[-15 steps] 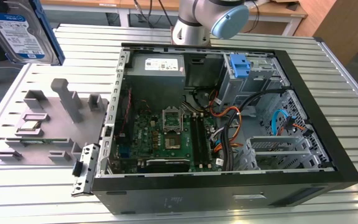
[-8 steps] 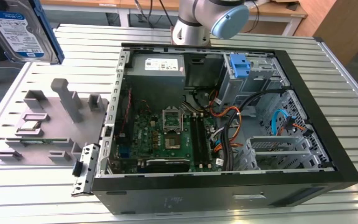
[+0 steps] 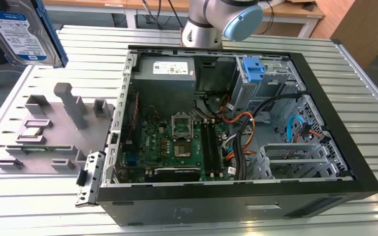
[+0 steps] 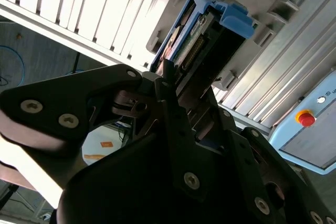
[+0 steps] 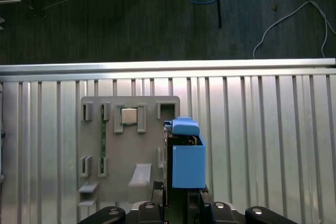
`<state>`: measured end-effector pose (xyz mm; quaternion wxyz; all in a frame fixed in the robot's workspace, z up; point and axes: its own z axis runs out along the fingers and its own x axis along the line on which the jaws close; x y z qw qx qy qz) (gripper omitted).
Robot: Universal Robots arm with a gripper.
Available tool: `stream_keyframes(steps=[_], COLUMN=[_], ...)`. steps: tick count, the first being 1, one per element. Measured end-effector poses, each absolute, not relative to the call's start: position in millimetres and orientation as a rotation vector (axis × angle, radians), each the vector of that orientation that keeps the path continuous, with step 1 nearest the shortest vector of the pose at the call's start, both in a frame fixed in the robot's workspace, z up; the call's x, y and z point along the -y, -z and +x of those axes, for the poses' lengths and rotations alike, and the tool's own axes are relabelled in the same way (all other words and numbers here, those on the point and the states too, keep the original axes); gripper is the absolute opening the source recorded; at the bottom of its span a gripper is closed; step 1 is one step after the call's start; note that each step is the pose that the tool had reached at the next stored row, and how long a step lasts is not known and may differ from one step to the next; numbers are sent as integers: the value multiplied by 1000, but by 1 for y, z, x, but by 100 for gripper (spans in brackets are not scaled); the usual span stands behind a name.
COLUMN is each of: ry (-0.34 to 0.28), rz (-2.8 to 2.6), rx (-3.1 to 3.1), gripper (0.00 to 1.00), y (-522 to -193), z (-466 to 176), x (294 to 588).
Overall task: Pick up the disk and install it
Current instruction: 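Pick up the disk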
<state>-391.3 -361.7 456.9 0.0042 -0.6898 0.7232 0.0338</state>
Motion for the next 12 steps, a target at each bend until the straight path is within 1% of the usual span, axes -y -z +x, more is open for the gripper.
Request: stream_keyframes(steps=[12], ry=[-106], rz=[-2161], rx=[-2265], gripper=[35], y=[-457], z=[-377], x=[362])
